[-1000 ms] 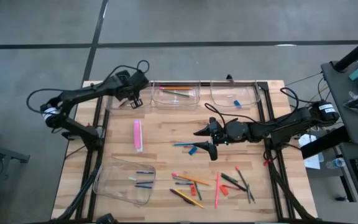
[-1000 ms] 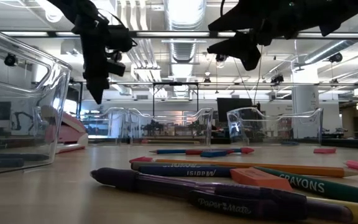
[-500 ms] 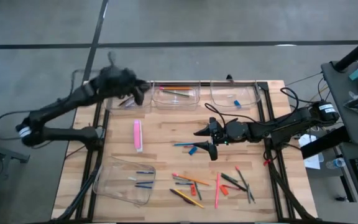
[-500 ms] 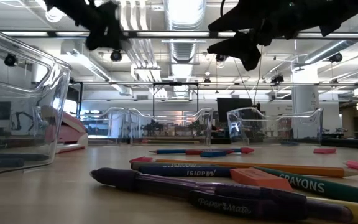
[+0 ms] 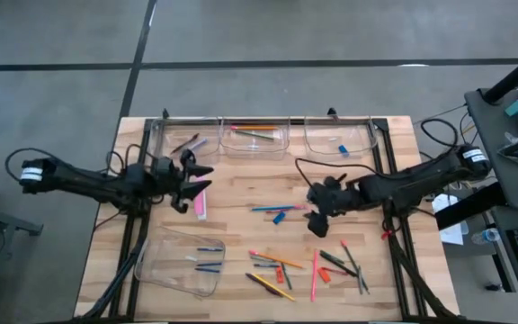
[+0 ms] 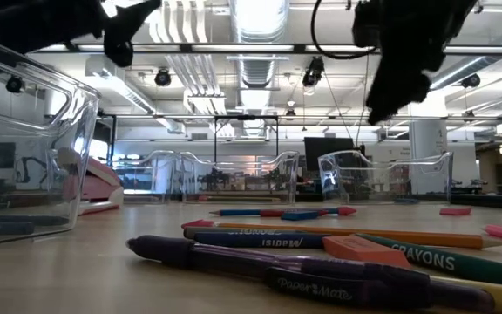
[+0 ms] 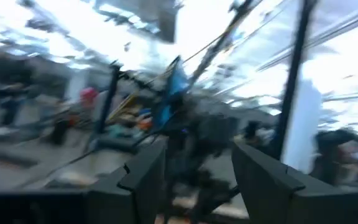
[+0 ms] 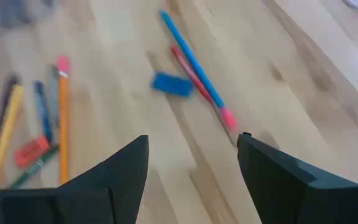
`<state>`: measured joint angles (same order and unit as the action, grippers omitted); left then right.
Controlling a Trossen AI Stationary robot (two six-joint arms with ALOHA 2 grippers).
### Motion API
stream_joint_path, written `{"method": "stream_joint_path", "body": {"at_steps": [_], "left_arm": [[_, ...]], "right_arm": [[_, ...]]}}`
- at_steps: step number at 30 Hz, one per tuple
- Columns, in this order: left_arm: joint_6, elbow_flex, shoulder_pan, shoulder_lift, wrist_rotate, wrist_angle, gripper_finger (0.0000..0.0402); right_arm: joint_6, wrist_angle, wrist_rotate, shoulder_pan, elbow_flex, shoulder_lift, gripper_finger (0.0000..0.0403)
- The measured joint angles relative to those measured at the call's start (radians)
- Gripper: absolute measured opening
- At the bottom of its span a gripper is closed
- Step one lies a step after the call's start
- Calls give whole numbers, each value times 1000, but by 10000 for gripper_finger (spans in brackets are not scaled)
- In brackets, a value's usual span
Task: Sort crayons/erasers/pens/pencils in bins
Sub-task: Put the gray crayon into the bottom left transparent bin
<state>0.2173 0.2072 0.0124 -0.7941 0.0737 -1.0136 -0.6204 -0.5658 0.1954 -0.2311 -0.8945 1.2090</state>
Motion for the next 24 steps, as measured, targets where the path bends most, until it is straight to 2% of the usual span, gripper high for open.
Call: {"method": "stream_joint_path", "body": {"at_steps": [4,8,14,18,24], "left_arm": [[-54,14,0,-16,94,-6,173],[-76,43,2,-48,69,1,173],[-120,86,2,-109,54,3,173],[-132,123,1,-155,54,2,173],[-178,181,1,-225,54,3,173]], "right_arm": [[-112,-155,23,-94,-54,3,233],[-270,-167,-4,-194,-46,3,233],[-644,-197,-146,-337,-17,3,233],[-871,-244,-168,-451,-15,3,233],[-1087,-238,-159,-611,-22,3,233]]}}
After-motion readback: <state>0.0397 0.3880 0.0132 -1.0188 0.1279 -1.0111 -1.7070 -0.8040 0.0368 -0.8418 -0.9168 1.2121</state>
